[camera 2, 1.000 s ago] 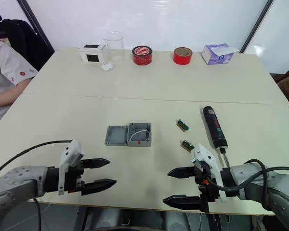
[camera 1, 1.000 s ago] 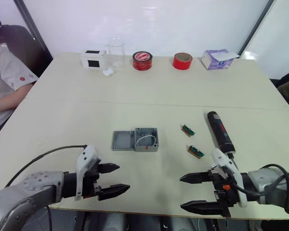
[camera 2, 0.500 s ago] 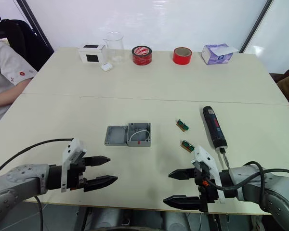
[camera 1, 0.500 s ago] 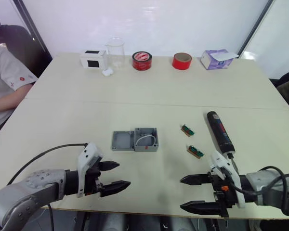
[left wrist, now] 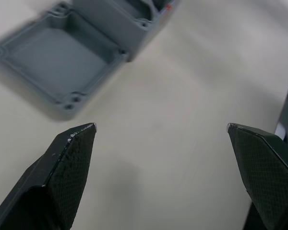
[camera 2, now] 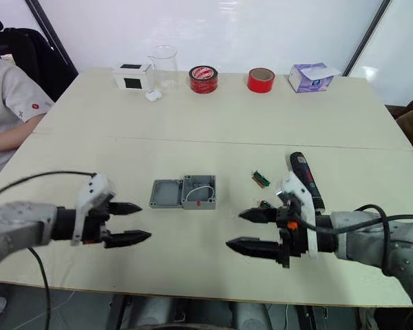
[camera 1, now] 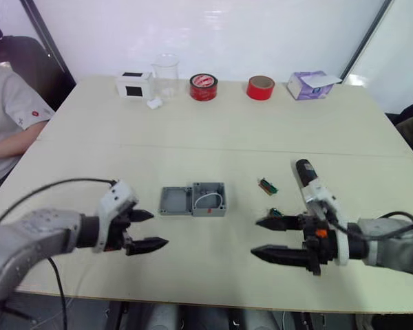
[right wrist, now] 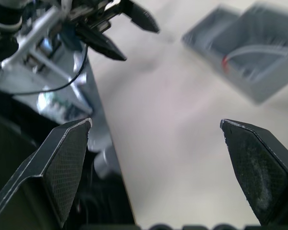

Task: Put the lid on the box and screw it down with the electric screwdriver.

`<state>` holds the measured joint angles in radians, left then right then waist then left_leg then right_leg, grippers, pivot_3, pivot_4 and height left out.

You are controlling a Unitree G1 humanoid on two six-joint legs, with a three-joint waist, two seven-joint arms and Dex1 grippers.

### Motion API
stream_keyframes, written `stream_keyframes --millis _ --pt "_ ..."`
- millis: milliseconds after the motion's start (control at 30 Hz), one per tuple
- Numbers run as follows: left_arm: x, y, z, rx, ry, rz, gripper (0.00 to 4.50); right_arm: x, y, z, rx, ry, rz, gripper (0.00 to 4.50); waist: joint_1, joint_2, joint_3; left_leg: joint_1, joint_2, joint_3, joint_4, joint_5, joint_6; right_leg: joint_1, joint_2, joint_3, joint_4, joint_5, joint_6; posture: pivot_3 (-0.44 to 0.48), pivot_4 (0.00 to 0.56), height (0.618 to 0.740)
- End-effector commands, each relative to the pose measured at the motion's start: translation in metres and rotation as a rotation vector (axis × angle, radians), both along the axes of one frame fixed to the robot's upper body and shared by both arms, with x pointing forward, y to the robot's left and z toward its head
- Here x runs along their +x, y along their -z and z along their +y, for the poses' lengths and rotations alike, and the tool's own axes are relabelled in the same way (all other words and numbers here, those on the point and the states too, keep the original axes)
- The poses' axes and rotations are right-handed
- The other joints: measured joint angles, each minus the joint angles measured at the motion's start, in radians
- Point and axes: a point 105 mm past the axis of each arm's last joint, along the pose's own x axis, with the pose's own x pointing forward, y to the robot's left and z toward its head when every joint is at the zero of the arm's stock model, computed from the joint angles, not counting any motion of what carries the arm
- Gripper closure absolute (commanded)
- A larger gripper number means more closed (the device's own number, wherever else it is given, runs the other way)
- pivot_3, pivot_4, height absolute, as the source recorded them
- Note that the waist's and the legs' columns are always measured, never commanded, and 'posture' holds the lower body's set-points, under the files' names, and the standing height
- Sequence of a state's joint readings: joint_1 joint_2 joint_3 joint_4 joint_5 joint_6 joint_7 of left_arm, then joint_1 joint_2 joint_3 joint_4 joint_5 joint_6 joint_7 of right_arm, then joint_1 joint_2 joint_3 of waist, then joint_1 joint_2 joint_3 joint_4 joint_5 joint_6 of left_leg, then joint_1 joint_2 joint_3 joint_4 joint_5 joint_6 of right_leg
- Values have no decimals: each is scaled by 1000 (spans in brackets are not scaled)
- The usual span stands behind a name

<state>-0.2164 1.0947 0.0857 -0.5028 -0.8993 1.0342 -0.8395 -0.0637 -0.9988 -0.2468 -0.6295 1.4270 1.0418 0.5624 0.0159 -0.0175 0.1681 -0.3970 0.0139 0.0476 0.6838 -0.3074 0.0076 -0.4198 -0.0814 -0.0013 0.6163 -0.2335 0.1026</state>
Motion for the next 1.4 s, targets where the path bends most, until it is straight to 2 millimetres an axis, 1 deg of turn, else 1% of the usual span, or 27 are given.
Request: stream_keyframes --millis 33,100,167,233,300,433,533,667,767,933,1033,1067,1100,1200,1267,1333,1400 --pt "31 -45 -10 54 120 -141 33 21 -24 5 21 115 -184 0 3 -1 0 -1 -1 1 0 0 0 0 0 -1 -1 0 0 0 150 740" --pt "44 -57 -26 93 226 -206 33 24 -24 11 -20 113 -246 0 -1 -2 -1 -2 -2 1 1 0 0 0 0 -1 -1 0 0 0 150 740" --pt "54 -60 -41 143 321 -236 33 23 -17 16 -80 96 -271 0 -3 -1 -1 -2 -4 2 0 -1 1 0 -1 0 -2 2 4 0 150 740" --pt "62 -57 -59 187 405 -238 33 22 -6 19 -154 82 -282 0 -3 -1 -1 -4 -4 2 0 -1 2 -1 0 1 -2 2 4 0 150 740" --pt "68 -51 -74 222 462 -223 33 20 3 20 -197 69 -287 0 -3 -1 -1 -9 -4 2 1 -1 2 -6 0 0 -2 2 4 0 150 740" --pt "67 -35 -98 291 582 -187 33 15 16 20 -245 69 -289 0 -4 -1 -1 -11 -4 2 3 -1 2 -8 0 0 -2 2 4 0 150 740" --pt "60 -26 -109 326 662 -167 33 11 22 22 -248 84 -292 0 -5 -1 -1 -11 -3 1 3 -1 2 -8 0 0 -1 2 4 0 150 740" --pt "59 -11 -115 416 682 -163 33 8 25 25 -224 118 -294 0 -4 -1 -1 -10 -3 -2 3 -1 2 -8 0 0 -1 2 4 0 150 740" --pt "52 -3 -123 418 706 -146 33 8 28 24 -218 151 -295 0 -3 -1 -1 -11 -3 -2 4 -1 2 -8 0 0 0 2 4 0 150 740" --pt "52 5 -137 420 707 -151 33 9 31 22 -205 174 -294 0 -3 -1 -1 -11 -3 -2 5 -1 3 -8 0 0 0 2 4 0 150 740" --pt "54 10 -143 422 701 -165 719 10 32 22 -199 183 -295 0 -3 -1 -1 -11 -3 -3 6 -1 3 -8 0 0 0 2 4 0 150 740" --pt "54 11 -142 430 707 -168 1213 10 32 22 -198 185 -296 0 -5 -1 -1 -11 -3 -3 6 -1 3 -8 0 0 1 2 4 0 150 740" --pt "55 13 -141 437 706 -166 1497 11 32 23 -193 192 -298 0 -7 -1 -1 -11 -3 -3 6 -1 3 -8 0 0 1 2 4 0 150 740" --pt "55 22 -136 462 710 -152 2789 14 31 24 -186 209 -302 0 -5 -1 -1 -10 -2 -3 6 -1 3 -8 1 0 2 2 4 0 150 740" --pt "55 24 -134 470 717 -148 3580 15 31 24 -187 214 -302 0 -4 -1 -1 -10 -2 -3 6 -1 3 -8 1 0 2 2 4 0 150 740" --pt "55 27 -133 475 717 -144 4463 16 30 22 -190 224 -303 0 -2 -1 -1 -11 -2 -3 7 -1 3 -8 1 0 2 2 4 0 150 740" --pt "55 27 -134 474 717 -144 4463 17 29 19 -193 235 -305 0 0 2 -3 -10 -2 -4 8 -2 4 -6 1 -1 2 2 4 0 150 740"
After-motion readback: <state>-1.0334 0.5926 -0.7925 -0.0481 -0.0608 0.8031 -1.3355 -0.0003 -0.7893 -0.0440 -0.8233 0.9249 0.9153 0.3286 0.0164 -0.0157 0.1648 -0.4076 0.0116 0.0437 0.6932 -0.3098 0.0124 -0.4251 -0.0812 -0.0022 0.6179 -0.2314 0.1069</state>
